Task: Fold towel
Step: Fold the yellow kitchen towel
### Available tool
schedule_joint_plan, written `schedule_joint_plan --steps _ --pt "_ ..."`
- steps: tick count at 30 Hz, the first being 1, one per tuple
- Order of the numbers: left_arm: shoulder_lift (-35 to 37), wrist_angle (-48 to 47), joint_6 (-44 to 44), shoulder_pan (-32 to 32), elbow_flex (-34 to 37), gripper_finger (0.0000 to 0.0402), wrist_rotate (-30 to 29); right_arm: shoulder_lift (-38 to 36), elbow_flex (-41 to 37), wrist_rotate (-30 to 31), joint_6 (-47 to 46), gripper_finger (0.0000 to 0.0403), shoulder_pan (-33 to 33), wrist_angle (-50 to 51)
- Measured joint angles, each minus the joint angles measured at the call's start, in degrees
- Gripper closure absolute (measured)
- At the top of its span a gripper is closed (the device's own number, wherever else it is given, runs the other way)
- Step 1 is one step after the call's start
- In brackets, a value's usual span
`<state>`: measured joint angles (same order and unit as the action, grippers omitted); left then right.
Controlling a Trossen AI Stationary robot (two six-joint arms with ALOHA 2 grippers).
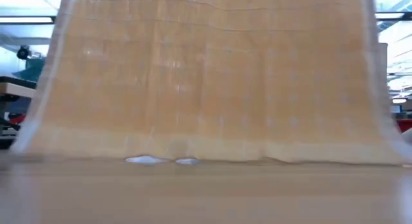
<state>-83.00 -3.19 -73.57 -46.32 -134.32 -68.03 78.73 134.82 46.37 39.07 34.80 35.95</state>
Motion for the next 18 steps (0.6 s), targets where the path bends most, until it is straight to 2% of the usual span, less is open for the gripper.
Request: schedule_joint_plan --steps 3,5,8,10,13,15,18 --pt "1.5 0.1 -0.1 3.3 0.0 0.0402 6.5 1.4 0.0 -1.1 6.7 0.0403 -2.9 -5.6" --pt "1.9 0.1 2.6 3.6 0.0 0.0402 8.8 2.1 0.0 -3.0 6.9 0.0403 -3.5 -6.3" --pt "2.1 -1.2 7.2 3.3 0.2 0.0402 9.3 2.8 0.0 -4.6 3.1 0.0403 -3.0 -6.1" --pt "1.9 -3.1 11.4 2.2 0.2 0.0402 9.3 2.9 0.1 -4.9 -0.7 0.0403 -1.5 -5.6" --pt "1.3 -6.2 19.1 -0.8 0.3 0.0402 9.3 2.2 0.2 -8.8 -9.8 0.0403 0.9 -3.3" --pt "0.4 -7.9 24.2 -2.5 0.4 0.0402 8.9 1.8 0.2 -13.8 -18.5 0.0403 2.1 -1.5" --pt "-1.6 -9.9 31.0 -5.2 0.5 0.0402 7.0 1.4 0.2 -24.9 -32.2 0.0403 3.5 0.7"
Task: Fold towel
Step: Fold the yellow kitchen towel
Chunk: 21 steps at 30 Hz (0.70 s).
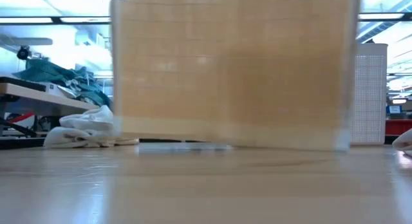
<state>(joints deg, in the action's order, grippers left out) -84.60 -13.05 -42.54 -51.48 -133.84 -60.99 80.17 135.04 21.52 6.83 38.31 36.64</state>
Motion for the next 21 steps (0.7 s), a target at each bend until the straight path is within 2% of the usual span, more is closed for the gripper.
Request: schedule_joint_plan --steps 2,5,9,12,16,21 --pt "-1.9 -0.4 2.6 -2.7 0.0 0.0401 -1.3 0.3 0.0 -5.9 -7.1 0.0403 0.9 1.2" --pt "-5.0 -0.5 5.1 -6.8 0.1 0.0402 -4.8 1.5 -0.1 -7.4 -13.2 0.0403 2.7 5.8" --pt "-9.8 -0.3 7.2 -10.2 0.1 0.0401 -15.5 5.6 -0.3 -5.4 -17.8 0.0403 5.7 12.5" --pt "-13.8 -0.2 8.8 -11.7 0.1 0.0401 -20.6 10.2 -0.3 -4.6 -18.9 0.0403 7.5 11.9" --pt "-17.2 1.1 12.1 -13.4 0.0 0.0401 -21.7 14.8 -0.3 0.9 -18.4 0.0403 10.9 7.2" --pt "-20.7 3.3 15.4 -15.1 -0.1 0.0402 -22.5 15.5 -0.2 5.1 -18.8 0.0403 14.1 7.1"
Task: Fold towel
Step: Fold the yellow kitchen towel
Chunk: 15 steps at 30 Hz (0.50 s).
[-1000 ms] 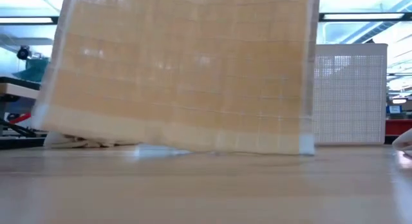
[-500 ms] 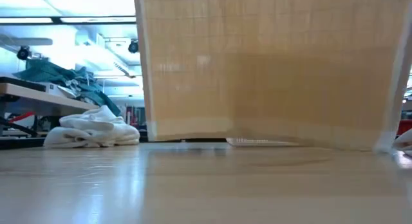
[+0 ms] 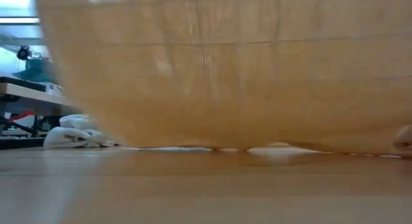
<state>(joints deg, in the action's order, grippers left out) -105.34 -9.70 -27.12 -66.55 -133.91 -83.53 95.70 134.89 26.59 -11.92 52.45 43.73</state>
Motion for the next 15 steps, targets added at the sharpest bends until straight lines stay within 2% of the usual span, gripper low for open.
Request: schedule_joint_plan --steps 5,9,15 --pt "-2.4 0.5 5.3 -1.7 0.0 0.0401 -6.4 0.1 0.0 8.0 -4.7 0.0403 3.8 6.6" --pt "-4.3 -0.2 8.4 -2.2 0.1 0.0401 -6.6 0.7 0.0 14.1 -12.5 0.0403 4.7 16.3" --pt "-5.8 -0.3 11.0 -2.2 0.1 0.0401 -6.6 2.8 -0.1 18.1 -26.0 0.0403 4.7 32.6"
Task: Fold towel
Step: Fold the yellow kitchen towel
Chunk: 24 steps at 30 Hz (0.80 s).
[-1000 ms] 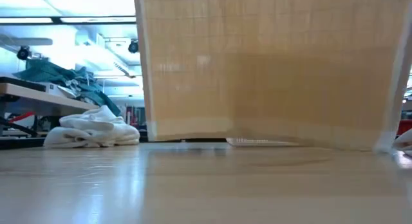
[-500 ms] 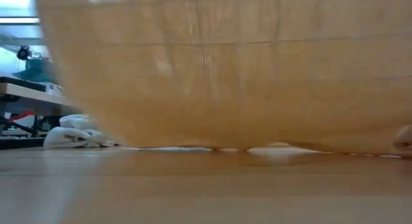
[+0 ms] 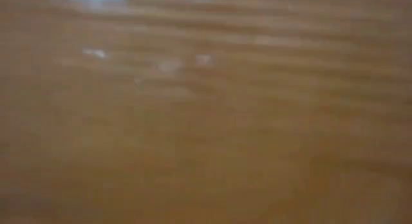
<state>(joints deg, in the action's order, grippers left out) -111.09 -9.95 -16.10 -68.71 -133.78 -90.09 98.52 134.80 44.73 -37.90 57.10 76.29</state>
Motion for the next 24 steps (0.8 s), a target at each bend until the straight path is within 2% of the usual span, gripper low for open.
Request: schedule_joint_plan --steps 4,10,14,20,24 --pt "-0.5 -0.5 4.1 0.0 0.2 0.0401 0.0 1.1 0.0 0.3 -6.6 0.0403 0.0 6.4" --pt "-1.1 -2.0 11.0 -1.2 0.4 0.0401 0.0 2.0 0.0 -3.0 -9.9 0.0403 0.2 7.6" --pt "-1.1 -6.2 17.4 -1.3 0.5 0.0401 0.1 2.3 0.0 -6.1 -11.7 0.0403 0.2 7.6" --pt "-0.8 -10.9 20.7 -1.3 0.5 0.0401 0.1 1.2 -0.1 -6.9 -11.0 0.0403 0.2 7.8" --pt "-0.6 -20.6 32.0 -0.7 0.5 0.0401 0.1 1.3 -0.3 -5.7 -10.6 0.0403 0.1 9.0"
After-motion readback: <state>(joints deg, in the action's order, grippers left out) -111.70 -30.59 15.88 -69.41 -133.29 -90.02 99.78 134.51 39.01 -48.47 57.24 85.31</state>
